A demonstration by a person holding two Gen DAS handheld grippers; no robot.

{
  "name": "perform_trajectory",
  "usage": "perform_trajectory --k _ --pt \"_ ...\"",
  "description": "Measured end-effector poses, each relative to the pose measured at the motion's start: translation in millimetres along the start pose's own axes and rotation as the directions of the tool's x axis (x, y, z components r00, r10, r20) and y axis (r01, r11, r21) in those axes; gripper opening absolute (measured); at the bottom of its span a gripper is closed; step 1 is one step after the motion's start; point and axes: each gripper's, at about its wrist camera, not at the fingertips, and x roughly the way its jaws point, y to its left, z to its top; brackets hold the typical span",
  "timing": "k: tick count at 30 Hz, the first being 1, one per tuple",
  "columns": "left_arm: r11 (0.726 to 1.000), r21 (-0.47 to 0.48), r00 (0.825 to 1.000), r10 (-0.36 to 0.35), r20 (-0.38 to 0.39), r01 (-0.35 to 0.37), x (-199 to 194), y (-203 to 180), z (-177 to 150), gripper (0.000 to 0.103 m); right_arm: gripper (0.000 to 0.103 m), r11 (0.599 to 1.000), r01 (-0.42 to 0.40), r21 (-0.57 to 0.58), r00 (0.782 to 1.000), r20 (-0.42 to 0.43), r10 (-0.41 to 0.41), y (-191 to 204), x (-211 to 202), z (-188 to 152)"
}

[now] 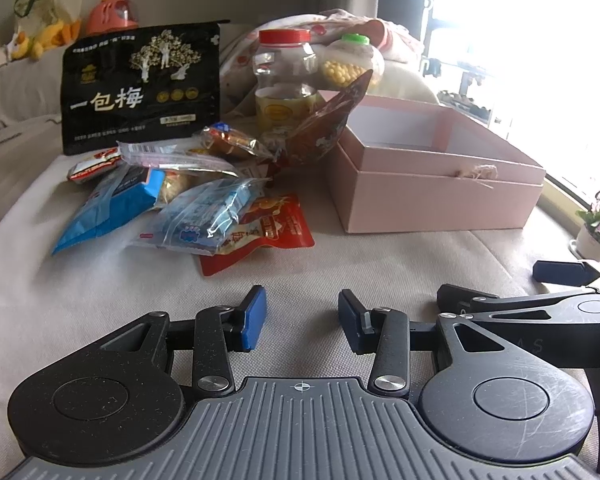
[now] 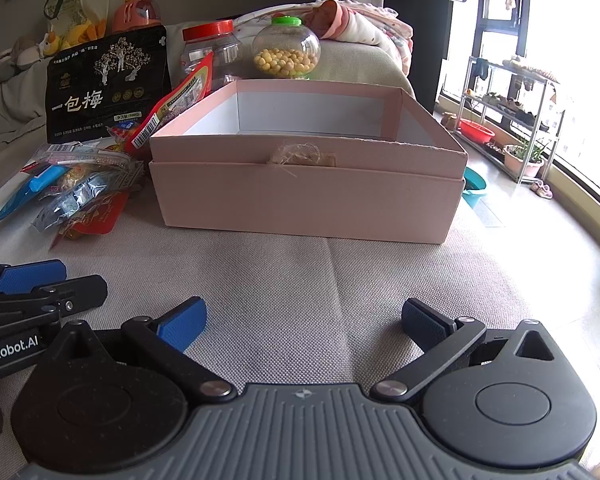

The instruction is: Organize snacks

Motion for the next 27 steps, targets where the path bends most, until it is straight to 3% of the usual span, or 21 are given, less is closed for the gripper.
perform_trajectory --k 27 --pt "1.000 -0.008 1.000 -0.006 0.000 0.006 -0.8 1.9 0.0 0.045 0.103 1.000 0.001 -0.004 1.000 0.001 -0.001 -1.6 0.3 -0.2"
